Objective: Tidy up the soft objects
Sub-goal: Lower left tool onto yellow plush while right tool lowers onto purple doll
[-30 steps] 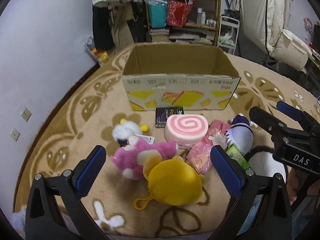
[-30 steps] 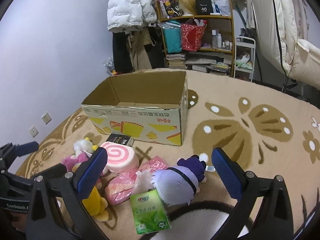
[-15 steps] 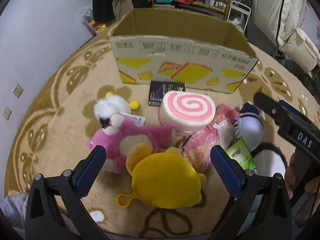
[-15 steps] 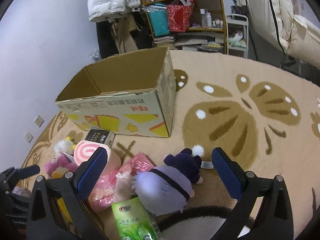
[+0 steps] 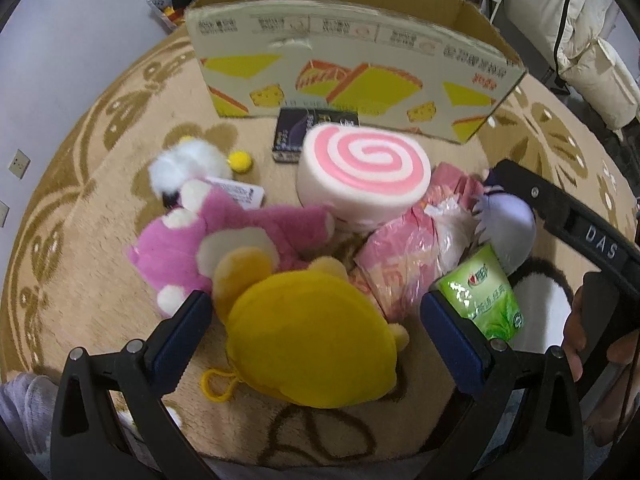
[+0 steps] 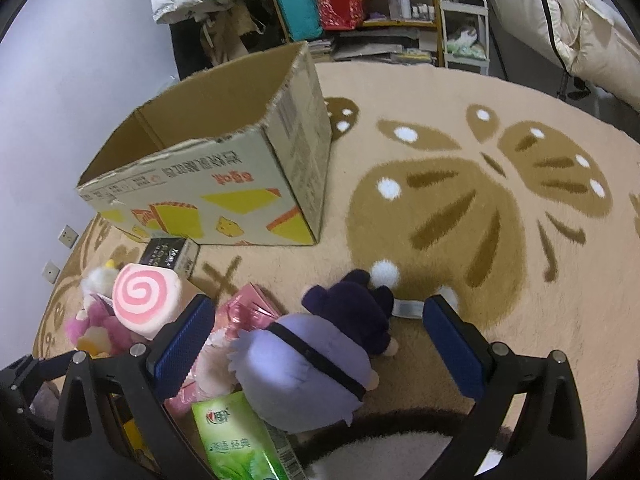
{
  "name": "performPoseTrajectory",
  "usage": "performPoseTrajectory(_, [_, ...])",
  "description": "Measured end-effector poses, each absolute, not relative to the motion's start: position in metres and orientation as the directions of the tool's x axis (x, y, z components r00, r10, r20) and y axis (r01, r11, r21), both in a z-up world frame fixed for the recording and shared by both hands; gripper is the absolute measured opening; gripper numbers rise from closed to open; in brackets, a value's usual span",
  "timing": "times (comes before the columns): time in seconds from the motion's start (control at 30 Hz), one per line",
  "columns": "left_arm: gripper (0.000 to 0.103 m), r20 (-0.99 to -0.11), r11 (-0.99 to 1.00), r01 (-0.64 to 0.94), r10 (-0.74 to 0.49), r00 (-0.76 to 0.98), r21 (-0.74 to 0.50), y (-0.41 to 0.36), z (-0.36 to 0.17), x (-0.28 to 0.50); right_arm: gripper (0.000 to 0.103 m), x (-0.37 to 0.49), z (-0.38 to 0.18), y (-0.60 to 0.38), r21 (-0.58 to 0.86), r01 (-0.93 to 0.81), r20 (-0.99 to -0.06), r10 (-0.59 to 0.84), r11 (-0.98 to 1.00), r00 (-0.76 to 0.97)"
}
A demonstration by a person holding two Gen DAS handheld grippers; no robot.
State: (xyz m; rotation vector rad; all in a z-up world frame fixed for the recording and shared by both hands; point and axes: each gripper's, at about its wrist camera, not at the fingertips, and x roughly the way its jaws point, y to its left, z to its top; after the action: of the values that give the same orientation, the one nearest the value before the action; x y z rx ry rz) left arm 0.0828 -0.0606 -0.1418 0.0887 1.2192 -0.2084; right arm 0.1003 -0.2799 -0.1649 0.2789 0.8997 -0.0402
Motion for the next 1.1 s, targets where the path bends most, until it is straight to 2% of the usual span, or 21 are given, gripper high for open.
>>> performPoseTrajectory(0.17, [0.102,-0.944,0.974,0.223,-0.101,0.314,-0.031,-0.065,-0.147,0.083,0.101,0.103,-0.172,-0.282,0.219,0.167,-0.801,0.08,0.961,0.593])
performPoseTrajectory(0.33, [0.091,-0.949,0.977,0.213,-0.089,0.303,-0.024,-0.063,-0.15,0.084,0.098,0.108,-0.186,-0.283,0.208,0.19,-0.839,0.076,0.959,0.538])
performPoseTrajectory(0.5, [0.081,-0.954,0.981,0.181,-0.125,0.271,-0.077,-0.054,-0.154,0.086,0.092,0.108,-0.191,-0.286,0.261,0.203,-0.848,0.124,0.944,0.516])
performPoseTrajectory(0.8, [0.077,-0.959,0.983,0.164,-0.121,0.257,-0.08,-0.053,-0.157,0.085,0.092,0.106,-0.193,-0.287,0.276,0.209,-0.855,0.14,0.938,0.5])
performPoseTrajectory(0.87, [0.075,-0.957,0.984,0.16,-0.119,0.264,-0.078,-0.053,-0.156,0.084,0.087,0.106,-0.192,-0.288,0.279,0.215,-0.85,0.137,0.936,0.508])
performPoseTrajectory(1.03, [0.07,-0.951,0.986,0.136,-0.136,0.278,-0.101,-0.046,-0.154,0.083,0.083,0.104,-0.191,-0.285,0.277,0.204,-0.847,0.139,0.939,0.513])
performPoseTrajectory(1.1, [0.07,-0.95,0.986,0.134,-0.138,0.281,-0.103,-0.044,-0.153,0.083,0.077,0.104,-0.191,-0.283,0.283,0.202,-0.847,0.145,0.938,0.512])
